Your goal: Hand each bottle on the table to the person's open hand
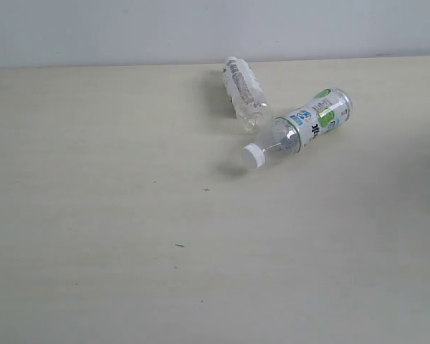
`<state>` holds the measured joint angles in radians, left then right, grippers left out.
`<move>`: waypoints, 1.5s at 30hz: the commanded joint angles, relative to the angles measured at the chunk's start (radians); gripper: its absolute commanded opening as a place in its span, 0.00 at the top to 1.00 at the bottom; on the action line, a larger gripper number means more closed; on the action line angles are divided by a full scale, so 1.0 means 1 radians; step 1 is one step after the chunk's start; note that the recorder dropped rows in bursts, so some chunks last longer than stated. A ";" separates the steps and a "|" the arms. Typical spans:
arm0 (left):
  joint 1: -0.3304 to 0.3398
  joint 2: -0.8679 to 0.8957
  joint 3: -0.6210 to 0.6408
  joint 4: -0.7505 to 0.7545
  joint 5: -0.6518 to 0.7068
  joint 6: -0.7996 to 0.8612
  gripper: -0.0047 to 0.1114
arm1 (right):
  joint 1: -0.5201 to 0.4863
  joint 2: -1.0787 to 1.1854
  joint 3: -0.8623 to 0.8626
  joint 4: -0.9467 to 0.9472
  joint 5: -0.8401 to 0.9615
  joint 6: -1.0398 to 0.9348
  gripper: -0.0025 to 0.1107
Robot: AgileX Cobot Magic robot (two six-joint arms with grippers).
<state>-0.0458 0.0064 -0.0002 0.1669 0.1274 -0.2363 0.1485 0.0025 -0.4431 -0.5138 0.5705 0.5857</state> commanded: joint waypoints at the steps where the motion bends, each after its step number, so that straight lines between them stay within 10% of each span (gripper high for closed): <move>1: -0.006 -0.006 0.000 0.007 -0.003 -0.005 0.95 | -0.003 -0.003 0.007 0.002 0.002 -0.009 0.98; 45: -0.006 -0.006 0.000 0.007 -0.003 -0.005 0.95 | -0.003 0.206 0.008 -0.023 -0.136 -0.041 0.98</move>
<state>-0.0458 0.0064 -0.0002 0.1669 0.1274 -0.2363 0.1485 0.1057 -0.4055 -0.5309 0.5028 0.5513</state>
